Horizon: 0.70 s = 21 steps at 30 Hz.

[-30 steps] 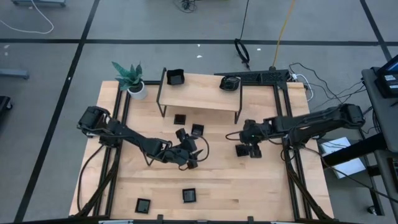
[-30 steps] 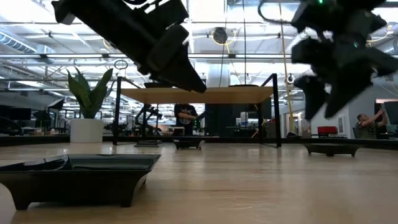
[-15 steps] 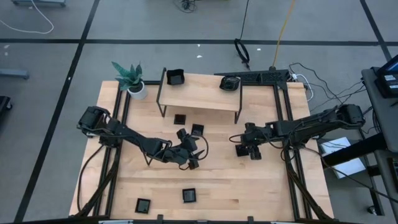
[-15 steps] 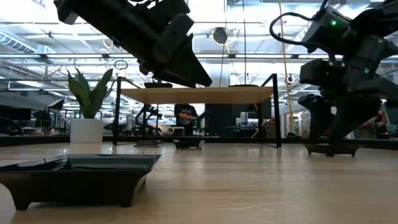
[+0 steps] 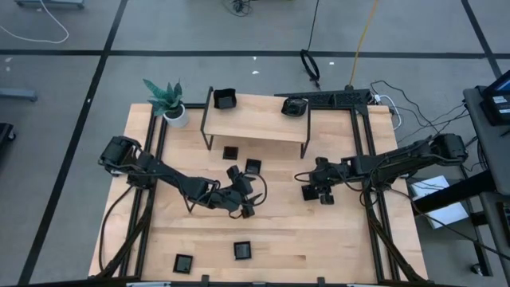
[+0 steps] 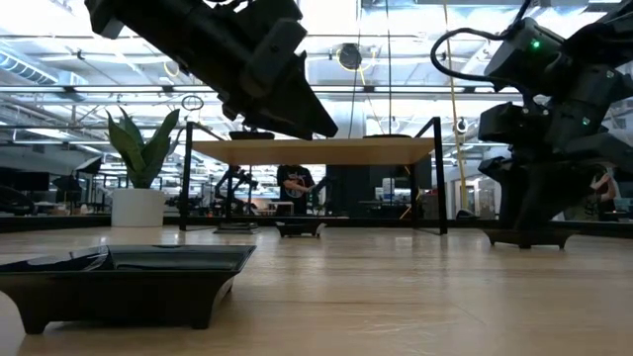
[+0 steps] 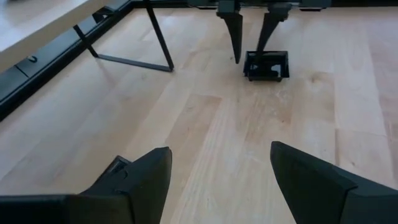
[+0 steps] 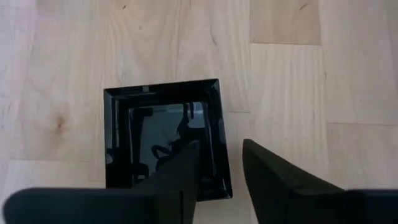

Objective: Pick & Place Mini shaped plates
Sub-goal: Put the black square plate on the shelf

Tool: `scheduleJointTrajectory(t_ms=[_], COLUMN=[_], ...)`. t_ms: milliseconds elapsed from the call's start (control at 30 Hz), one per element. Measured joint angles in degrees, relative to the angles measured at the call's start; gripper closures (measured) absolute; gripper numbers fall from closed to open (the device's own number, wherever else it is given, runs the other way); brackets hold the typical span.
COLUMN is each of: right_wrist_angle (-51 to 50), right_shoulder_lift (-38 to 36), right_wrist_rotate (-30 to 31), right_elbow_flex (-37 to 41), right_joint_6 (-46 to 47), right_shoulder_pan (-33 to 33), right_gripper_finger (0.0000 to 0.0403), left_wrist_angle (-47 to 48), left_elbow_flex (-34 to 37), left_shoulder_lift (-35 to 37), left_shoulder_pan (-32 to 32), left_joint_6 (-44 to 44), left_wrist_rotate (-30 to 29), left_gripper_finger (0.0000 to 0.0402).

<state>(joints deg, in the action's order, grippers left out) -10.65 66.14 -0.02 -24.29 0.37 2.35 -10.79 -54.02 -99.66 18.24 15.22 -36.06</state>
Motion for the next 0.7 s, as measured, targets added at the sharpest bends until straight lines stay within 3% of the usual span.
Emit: scheduleJointTrajectory(t_ms=[500, 700], right_wrist_angle=[0.4, 0.4], right_shoulder_lift=[0.2, 0.3], right_wrist_rotate=[0.3, 2.9], right_elbow_flex=[0.0, 0.0], right_joint_6=[-0.9, -1.2], right_shoulder_pan=[0.0, 0.0], right_gripper_finger=[0.0393, 0.0397], left_wrist_angle=[0.0, 0.0], left_elbow_flex=[0.0, 0.0], left_shoulder_lift=[0.0, 0.0], left_shoulder_pan=[0.0, 0.0], left_joint_6=[0.4, 0.5], left_wrist_rotate=[0.2, 0.2], left_gripper_finger=[0.0128, 0.0128])
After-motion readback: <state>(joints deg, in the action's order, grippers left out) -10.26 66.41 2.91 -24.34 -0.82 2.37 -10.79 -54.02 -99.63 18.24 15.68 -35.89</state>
